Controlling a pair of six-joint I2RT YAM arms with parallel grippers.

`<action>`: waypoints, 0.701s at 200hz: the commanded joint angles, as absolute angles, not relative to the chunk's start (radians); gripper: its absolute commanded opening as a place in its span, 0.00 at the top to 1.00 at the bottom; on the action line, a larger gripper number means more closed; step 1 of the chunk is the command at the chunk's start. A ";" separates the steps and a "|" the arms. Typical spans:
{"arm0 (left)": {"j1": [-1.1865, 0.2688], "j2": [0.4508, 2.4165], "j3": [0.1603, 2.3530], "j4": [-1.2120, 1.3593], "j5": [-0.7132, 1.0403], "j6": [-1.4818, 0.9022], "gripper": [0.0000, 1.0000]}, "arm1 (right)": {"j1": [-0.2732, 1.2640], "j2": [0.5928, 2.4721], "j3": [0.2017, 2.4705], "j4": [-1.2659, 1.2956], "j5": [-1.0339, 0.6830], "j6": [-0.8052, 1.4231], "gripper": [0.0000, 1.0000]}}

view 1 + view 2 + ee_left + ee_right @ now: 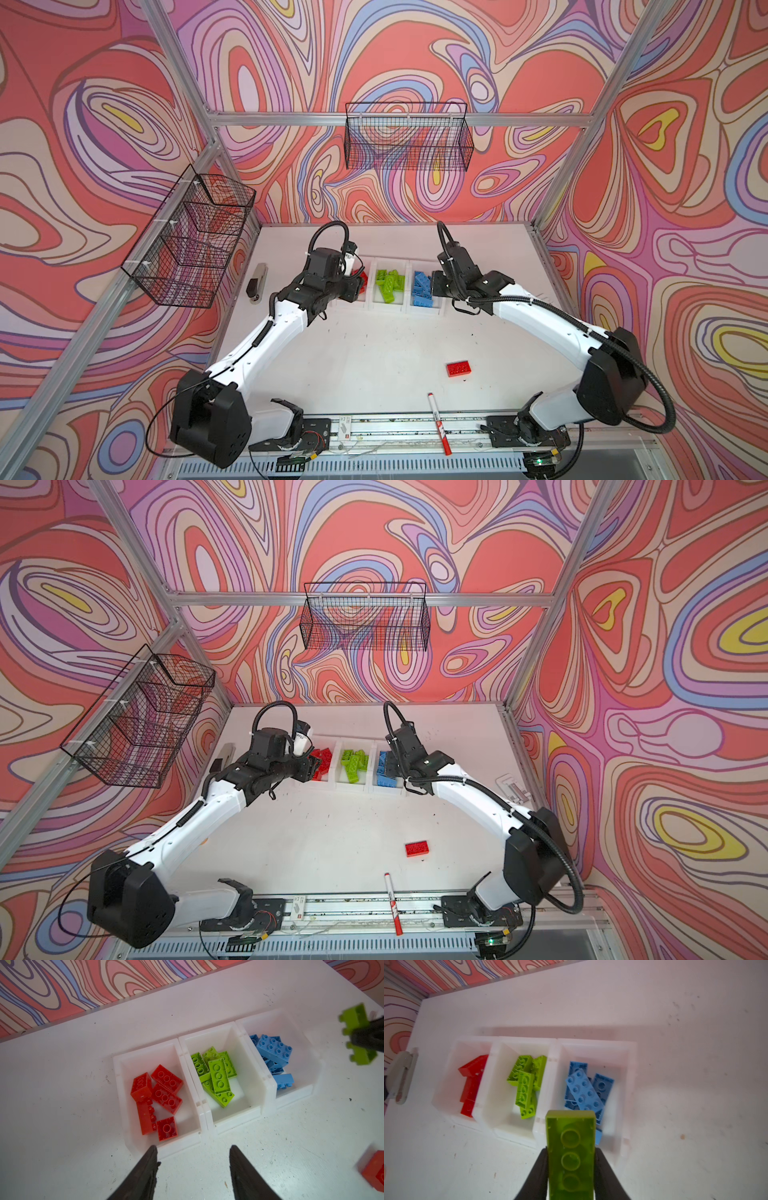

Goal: Sort the legos into containers by color
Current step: 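Grasp the last lime-green brick with the right gripper and drop it in the middle compartment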

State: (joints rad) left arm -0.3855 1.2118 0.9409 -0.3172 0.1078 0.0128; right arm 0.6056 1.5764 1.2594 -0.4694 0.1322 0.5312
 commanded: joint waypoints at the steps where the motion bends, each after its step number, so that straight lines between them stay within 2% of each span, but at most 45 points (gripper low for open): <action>1: -0.398 1.123 0.873 -0.314 0.112 0.044 0.43 | 0.613 1.690 1.327 -0.322 0.008 0.471 0.74; 43: -0.431 1.034 0.844 -0.414 0.098 0.077 0.43 | 0.615 1.871 1.468 -0.260 -0.057 0.454 0.72; 77: -0.471 1.044 0.865 -0.471 0.087 0.112 0.42 | 0.615 1.940 1.545 -0.297 -0.030 0.420 0.54; 103: -0.532 1.060 0.870 -0.447 0.081 0.132 0.39 | 0.615 1.928 1.532 -0.294 -0.010 0.422 0.41; 140: -0.642 1.154 0.915 -0.457 0.060 0.175 0.35 | 0.597 1.847 1.457 -0.282 0.024 0.438 0.39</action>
